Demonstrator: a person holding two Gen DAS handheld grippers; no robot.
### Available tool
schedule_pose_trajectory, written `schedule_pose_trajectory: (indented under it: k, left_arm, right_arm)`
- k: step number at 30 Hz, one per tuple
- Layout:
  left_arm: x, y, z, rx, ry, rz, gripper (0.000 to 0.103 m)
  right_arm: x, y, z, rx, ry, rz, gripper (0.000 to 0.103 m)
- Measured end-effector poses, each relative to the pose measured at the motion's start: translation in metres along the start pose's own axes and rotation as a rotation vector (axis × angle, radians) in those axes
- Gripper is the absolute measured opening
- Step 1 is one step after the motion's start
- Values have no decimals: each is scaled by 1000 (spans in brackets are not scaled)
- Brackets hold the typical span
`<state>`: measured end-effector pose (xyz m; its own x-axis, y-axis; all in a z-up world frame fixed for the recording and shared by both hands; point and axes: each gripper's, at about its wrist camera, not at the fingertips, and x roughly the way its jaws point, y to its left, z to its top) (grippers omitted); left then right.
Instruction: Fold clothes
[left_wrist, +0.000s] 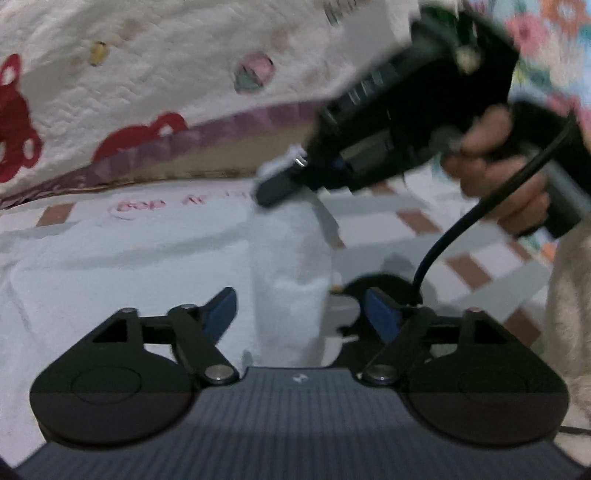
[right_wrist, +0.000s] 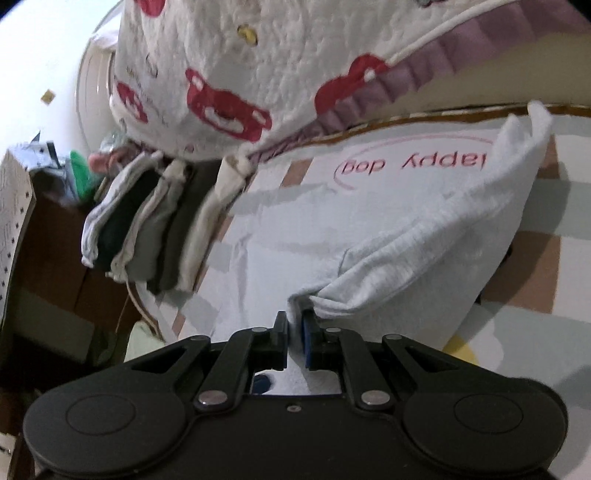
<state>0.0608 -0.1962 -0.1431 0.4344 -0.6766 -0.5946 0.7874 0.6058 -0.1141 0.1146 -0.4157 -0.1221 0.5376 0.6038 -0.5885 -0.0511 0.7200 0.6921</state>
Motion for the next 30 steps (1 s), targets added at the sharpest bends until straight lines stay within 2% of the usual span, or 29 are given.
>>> schedule_pose_trajectory:
  k: [3,6,10,14,16,17,18,20,22,25,27,28,29,30]
  left_arm:
    - [10,-1,-2,12,-4,41,81]
    - [9,14,-6,-77,-4,51,81]
    - [-3,32,-5,-179,-43,54,81]
    - [-16,28,-3,-146,-107,79,81]
    - [-18,24,0,-115,-129,78,76]
    - [-19,24,3,-99,-115,79,60]
    - [-19,23,7,-84,-101,81,38]
    - [-24,25,13,-65,-77,90,25]
    - [-43,40,15,-88,-71,117,22]
    - [-70,65,18,-130,-56,160,22]
    - [-86,92,6,-214,-7,184,21]
    - [-89,105,-3,-264,25,187,19]
    - [-91,118,-15,-312,56,187,16]
    - [-91,131,-28,-357,83,186,14]
  right_arm:
    - [0,3,-1,-20,11,30,11]
    - [2,7,-3,-42,26,61,11]
    - [9,16,-6,-89,52,77,11]
    - [18,29,-7,-144,61,91,11]
    - [22,36,-7,-172,64,99,11]
    - [24,40,-7,-186,65,103,11]
    - [26,44,-7,-199,66,108,11]
    - [31,51,-7,-227,68,116,11]
    - [35,59,-8,-254,69,129,11]
    - [48,78,-9,-255,41,197,11]
    - [60,84,-13,-225,36,182,17]
    - [65,86,-15,-212,45,174,26]
    - [71,87,-17,-204,56,160,45]
    - [73,85,-20,-214,77,115,49]
